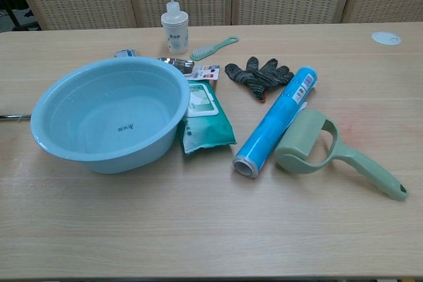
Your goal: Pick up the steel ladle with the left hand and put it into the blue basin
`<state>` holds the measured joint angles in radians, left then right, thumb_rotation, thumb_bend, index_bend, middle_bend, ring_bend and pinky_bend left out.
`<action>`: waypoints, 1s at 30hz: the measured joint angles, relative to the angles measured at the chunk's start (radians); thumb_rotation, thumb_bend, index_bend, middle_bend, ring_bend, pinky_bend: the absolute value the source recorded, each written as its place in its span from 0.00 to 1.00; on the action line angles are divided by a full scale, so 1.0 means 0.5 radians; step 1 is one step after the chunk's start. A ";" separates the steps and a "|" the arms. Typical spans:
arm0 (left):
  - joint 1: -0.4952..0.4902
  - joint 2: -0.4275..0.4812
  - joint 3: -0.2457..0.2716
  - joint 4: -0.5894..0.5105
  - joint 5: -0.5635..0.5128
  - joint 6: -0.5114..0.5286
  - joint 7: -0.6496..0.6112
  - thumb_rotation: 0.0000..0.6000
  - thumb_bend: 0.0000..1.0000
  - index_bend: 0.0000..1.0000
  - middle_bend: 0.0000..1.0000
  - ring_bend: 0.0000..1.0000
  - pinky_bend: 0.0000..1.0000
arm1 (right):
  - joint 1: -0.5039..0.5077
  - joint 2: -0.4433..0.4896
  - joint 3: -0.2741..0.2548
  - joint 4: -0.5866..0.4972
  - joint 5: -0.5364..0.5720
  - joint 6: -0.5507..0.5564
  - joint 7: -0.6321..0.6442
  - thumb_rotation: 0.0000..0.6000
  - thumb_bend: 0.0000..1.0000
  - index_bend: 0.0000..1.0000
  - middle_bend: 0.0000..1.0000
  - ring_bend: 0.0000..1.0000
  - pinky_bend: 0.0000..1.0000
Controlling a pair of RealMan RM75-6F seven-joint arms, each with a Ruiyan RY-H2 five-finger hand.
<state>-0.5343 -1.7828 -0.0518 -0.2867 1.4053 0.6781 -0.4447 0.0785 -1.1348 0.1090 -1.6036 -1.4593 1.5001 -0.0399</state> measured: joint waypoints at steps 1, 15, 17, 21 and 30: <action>0.000 -0.002 -0.002 0.002 -0.001 0.002 0.002 1.00 0.39 0.65 0.99 0.89 0.79 | 0.000 0.001 0.000 -0.001 -0.001 0.000 0.002 1.00 0.00 0.02 0.00 0.00 0.00; 0.039 0.163 -0.067 -0.166 -0.006 0.373 -0.139 1.00 0.56 0.86 0.99 0.89 0.79 | -0.011 0.027 -0.007 -0.034 -0.025 0.025 0.038 1.00 0.00 0.02 0.00 0.00 0.00; 0.053 0.228 -0.079 -0.240 -0.003 0.468 -0.149 1.00 0.56 0.86 0.99 0.89 0.79 | -0.013 0.032 -0.007 -0.041 -0.027 0.029 0.045 1.00 0.00 0.02 0.00 0.00 0.00; 0.085 0.360 -0.097 -0.402 0.005 0.628 -0.135 1.00 0.56 0.86 0.99 0.89 0.79 | -0.017 0.047 -0.008 -0.060 -0.038 0.038 0.063 1.00 0.00 0.02 0.00 0.00 0.00; 0.176 0.740 -0.133 -0.998 0.039 0.960 -0.011 1.00 0.57 0.87 0.99 0.89 0.79 | -0.033 0.087 -0.009 -0.103 -0.061 0.071 0.113 1.00 0.00 0.02 0.00 0.00 0.00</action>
<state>-0.4461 -1.4128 -0.1182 -0.7855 1.4248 1.1580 -0.4501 0.0619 -1.0911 0.1046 -1.6549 -1.4899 1.5358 0.0164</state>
